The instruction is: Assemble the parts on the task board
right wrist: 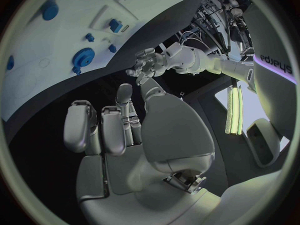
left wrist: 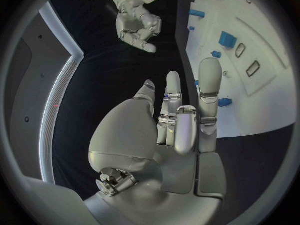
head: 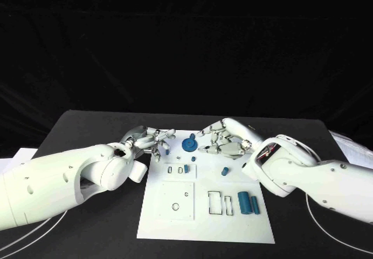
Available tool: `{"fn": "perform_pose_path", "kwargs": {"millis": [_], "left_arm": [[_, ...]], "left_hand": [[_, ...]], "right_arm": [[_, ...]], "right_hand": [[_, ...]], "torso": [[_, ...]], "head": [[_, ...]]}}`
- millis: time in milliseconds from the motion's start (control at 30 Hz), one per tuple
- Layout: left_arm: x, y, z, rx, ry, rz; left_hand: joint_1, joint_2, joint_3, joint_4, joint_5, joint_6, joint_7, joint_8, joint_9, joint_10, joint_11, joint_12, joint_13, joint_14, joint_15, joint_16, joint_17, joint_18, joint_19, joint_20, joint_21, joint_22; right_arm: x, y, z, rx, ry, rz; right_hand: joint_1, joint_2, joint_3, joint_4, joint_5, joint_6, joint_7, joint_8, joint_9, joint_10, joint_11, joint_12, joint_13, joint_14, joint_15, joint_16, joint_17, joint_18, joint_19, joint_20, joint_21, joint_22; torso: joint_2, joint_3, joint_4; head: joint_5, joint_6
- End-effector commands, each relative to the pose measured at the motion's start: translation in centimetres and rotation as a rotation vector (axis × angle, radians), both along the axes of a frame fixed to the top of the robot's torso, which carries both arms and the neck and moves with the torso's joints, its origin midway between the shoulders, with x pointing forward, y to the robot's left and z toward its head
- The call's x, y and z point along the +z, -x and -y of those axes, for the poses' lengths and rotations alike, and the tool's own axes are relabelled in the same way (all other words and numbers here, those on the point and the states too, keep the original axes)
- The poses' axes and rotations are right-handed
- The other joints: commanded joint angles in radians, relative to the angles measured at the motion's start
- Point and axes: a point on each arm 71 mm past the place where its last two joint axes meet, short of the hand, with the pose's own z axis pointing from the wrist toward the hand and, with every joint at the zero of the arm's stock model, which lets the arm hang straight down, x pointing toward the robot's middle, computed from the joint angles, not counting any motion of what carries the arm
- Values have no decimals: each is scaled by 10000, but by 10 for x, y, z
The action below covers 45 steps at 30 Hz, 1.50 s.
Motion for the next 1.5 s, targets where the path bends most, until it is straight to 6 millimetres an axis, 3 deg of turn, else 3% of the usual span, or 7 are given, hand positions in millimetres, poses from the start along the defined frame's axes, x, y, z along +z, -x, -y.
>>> {"fn": "perform_pose_path", "kwargs": {"millis": [33,100,200,367,400,900,1500], "left_arm": [[-9,7,8,-2106,-3895,-1497],[-8,7,11,-2699,-5360,-1653],[-5,3,16,-3090,-6891,-1662],[-2,-4,27,-3297,-8247,-1504],[-2,-6,30,-3321,-8447,-1484],[1,-22,66,-4030,-9263,-1479],[0,-31,82,-4936,-9895,-1836]], "left_hand": [[-398,1,-323,411,-1,39,-109,297,197,-300,-45,1514,1478,844,-113,552,1419,-267,-40,-103,979,1070],[-103,-13,-894,735,34,-351,-114,907,644,-1268,-254,3799,3768,875,-149,951,1927,-412,-360,-62,2291,2458],[-473,288,-1361,873,-107,-267,-247,1690,1182,-1277,-211,5298,5268,1047,-158,1451,2635,-566,-196,-153,3956,4490],[-558,527,-1922,882,-194,-623,-441,2875,2228,-1125,-316,6544,6554,1053,-310,1465,2656,-770,-44,-170,5219,6082],[-552,667,-2178,795,-193,-1041,-486,3435,2836,-1146,-341,6727,6749,1053,-362,1465,2656,-794,-71,-182,5413,6347],[-810,881,-2689,863,-184,-1499,-573,4369,3919,-1044,-436,7085,7140,1053,-420,1465,2656,-1085,458,-274,6400,7787],[-630,1089,-2711,825,-172,-1689,-591,4647,4313,-964,-450,7286,7341,1053,-432,1465,2656,-1150,561,-285,6617,8104]], "right_arm": [[6,-6,17,-280,-1600,-1224],[10,-11,30,-652,-1794,-1349],[13,-16,44,-1121,-1906,-1439],[13,-21,56,-1603,-1859,-1607],[13,-21,58,-1670,-1828,-1639],[9,-25,55,-1850,-1484,-1991],[6,-27,52,-1822,-1301,-2181]], "right_hand": [[144,10,16,-100,81,34,11,38,17,59,-7,125,68,458,28,44,21,154,15,0,-20,18],[178,46,24,-111,119,57,7,52,20,88,-12,190,109,463,23,53,36,152,25,-4,-15,29],[208,75,26,-120,200,81,3,66,22,85,-18,206,106,457,18,28,2,158,12,-10,-28,1],[191,66,-1,-112,246,108,-1,82,25,95,-19,231,112,448,15,-6,-47,164,-3,-14,-41,-29],[189,65,-4,-111,248,111,-2,83,25,97,-20,234,113,446,15,-11,-54,165,-4,-14,-42,-31],[153,58,-43,-89,266,146,-9,103,29,90,-25,217,79,422,11,-90,-169,184,-56,-18,-84,-125],[130,56,-86,-69,362,174,-21,119,29,95,-37,227,59,407,1,-137,-224,192,-73,-27,-106,-165]], "torso": [[-107,44,-32],[-141,67,-57],[-178,91,-72],[-211,117,-101],[-214,123,-101],[-190,125,-110],[-190,119,-89]], "head": [[36,-26],[81,-50],[111,-49],[150,-80],[145,-92],[169,-164],[140,-274]]}}
